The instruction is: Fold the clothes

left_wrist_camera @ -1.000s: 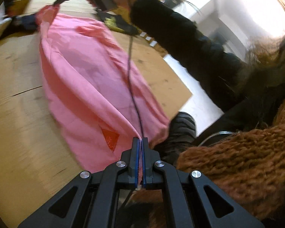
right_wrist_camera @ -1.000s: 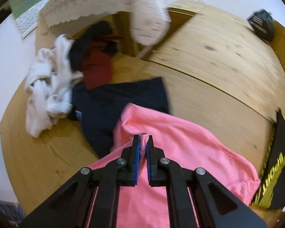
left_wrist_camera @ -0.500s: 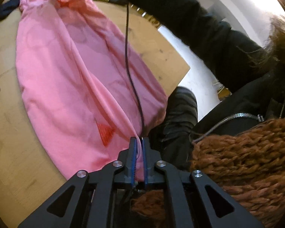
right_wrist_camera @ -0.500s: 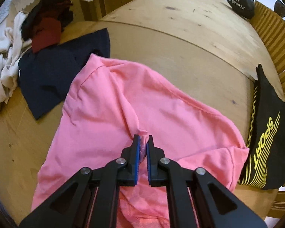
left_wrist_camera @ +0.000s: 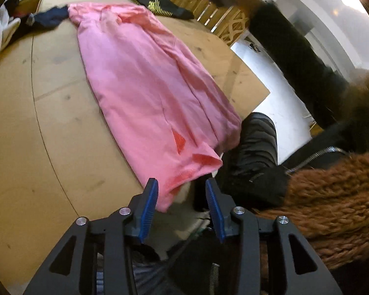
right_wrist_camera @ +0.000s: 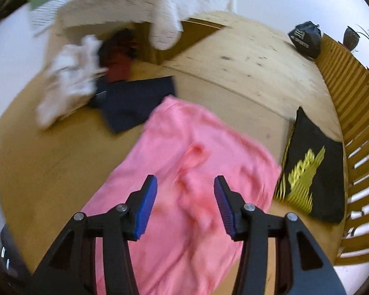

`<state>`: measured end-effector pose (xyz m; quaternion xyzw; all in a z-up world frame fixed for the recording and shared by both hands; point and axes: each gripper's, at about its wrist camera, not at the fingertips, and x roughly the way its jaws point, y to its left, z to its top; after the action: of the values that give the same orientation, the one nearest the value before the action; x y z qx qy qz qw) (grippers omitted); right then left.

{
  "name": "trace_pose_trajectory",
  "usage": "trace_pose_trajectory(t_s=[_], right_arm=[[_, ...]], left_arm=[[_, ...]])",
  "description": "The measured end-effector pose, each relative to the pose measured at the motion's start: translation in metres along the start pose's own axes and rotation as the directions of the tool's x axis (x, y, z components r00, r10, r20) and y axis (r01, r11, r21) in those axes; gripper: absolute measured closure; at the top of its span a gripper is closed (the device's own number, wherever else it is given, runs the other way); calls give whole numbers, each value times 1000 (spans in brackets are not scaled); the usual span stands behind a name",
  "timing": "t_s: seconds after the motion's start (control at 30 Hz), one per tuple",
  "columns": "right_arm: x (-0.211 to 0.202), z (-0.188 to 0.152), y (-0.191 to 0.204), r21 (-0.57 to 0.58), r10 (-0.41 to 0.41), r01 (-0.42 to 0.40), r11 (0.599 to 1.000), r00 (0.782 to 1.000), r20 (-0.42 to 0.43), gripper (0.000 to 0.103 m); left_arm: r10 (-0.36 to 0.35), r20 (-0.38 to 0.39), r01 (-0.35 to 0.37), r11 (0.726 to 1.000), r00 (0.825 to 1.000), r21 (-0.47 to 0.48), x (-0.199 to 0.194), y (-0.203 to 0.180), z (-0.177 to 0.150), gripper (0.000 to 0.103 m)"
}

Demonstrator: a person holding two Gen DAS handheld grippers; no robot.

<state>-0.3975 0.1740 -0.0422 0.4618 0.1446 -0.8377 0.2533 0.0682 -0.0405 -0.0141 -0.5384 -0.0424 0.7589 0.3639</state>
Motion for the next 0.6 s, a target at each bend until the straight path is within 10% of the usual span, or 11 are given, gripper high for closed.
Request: trace_pose_trajectory(t_s=[0.33,0.6], right_arm=[[-6,-172,143,-97,365,-386,917,914,-178,64],[12,-211,208,-277,220,-301,912,932,-289,65]], left_arm=[[27,-61,-14,981,998,194,42,-21,6,64],[140,-151,-96,958,979,270,63,-41,-14,64]])
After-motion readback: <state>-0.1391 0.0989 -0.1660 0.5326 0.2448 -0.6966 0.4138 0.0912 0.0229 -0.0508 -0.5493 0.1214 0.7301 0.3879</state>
